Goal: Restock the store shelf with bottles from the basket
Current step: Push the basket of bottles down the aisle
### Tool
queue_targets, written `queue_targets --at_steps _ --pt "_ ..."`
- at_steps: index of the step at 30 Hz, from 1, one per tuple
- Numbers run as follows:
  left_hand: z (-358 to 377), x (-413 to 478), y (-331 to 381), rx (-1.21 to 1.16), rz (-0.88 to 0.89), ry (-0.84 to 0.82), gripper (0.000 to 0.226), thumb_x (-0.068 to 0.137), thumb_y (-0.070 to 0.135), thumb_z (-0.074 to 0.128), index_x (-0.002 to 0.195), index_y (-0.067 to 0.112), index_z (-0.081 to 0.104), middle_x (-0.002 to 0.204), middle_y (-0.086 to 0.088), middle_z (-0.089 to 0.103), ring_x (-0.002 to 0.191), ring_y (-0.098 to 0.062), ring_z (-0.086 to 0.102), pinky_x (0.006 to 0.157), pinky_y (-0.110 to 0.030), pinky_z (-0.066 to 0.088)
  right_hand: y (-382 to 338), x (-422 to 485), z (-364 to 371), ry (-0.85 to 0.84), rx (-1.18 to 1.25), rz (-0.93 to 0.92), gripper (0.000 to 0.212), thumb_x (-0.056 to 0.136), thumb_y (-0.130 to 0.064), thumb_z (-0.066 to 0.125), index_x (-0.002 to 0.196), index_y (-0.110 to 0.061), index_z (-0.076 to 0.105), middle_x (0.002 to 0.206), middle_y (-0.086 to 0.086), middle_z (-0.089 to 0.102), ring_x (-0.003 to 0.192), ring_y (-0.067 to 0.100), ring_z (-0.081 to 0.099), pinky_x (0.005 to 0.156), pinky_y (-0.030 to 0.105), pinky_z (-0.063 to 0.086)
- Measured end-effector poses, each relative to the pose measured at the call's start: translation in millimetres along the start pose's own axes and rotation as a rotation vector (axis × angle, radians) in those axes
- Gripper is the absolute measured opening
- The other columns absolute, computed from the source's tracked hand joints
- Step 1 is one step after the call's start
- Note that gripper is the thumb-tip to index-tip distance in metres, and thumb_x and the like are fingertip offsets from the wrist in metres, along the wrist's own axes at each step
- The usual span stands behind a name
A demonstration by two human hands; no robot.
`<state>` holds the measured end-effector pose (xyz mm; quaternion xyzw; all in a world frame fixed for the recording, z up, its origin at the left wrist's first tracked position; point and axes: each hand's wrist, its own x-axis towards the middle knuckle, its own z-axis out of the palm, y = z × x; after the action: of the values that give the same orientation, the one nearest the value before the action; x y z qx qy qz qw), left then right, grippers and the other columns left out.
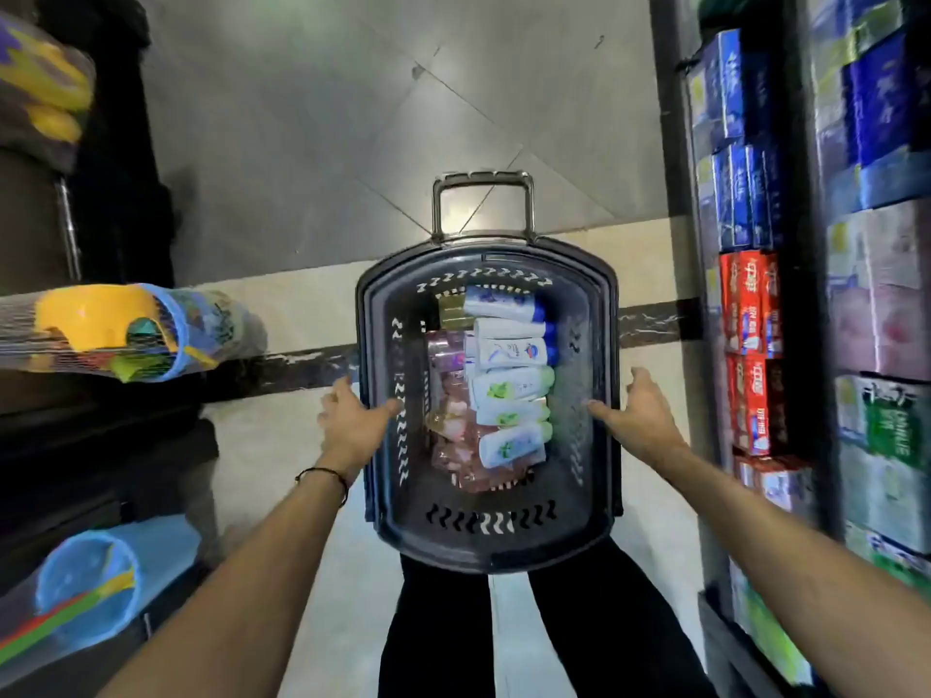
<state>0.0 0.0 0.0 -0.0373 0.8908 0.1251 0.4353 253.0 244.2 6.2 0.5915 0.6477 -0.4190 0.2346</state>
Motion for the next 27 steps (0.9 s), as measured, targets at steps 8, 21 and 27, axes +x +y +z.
queue_targets --at_steps 8,21,27 --pt "47.0 53.6 -29.9 -0.140 -0.039 0.088 0.069 0.075 0.035 0.085 0.130 0.010 0.052 0.124 -0.012 0.066 0.114 -0.036 0.063 0.098 -0.051 0.054 27.2 34.4 41.0 0.094 0.233 0.028 0.043 0.082 -0.036 0.080 0.113 -0.016 0.056 0.103 0.000 0.066 0.099 0.023 0.061 0.077 0.033 0.049" --pt "26.1 30.0 -8.4 -0.375 -0.118 0.068 0.022 0.082 0.003 0.077 0.098 0.011 0.065 0.093 -0.010 0.074 0.085 -0.029 0.073 0.080 -0.048 0.063 13.1 33.1 24.8 0.133 0.174 0.046 0.035 0.084 -0.017 0.072 0.110 -0.010 0.051 0.103 0.012 0.060 0.103 0.035 0.056 0.086 0.044 0.053" --pt "-38.7 -70.6 18.8 -0.464 -0.075 0.071 0.030 0.080 -0.006 0.075 0.107 0.004 0.067 0.093 -0.014 0.076 0.080 -0.030 0.074 0.074 -0.048 0.063 -17.4 -54.6 -47.3 0.135 0.180 0.003 0.039 0.081 -0.024 0.076 0.107 -0.011 0.050 0.095 0.014 0.062 0.099 0.035 0.058 0.084 0.045 0.054"
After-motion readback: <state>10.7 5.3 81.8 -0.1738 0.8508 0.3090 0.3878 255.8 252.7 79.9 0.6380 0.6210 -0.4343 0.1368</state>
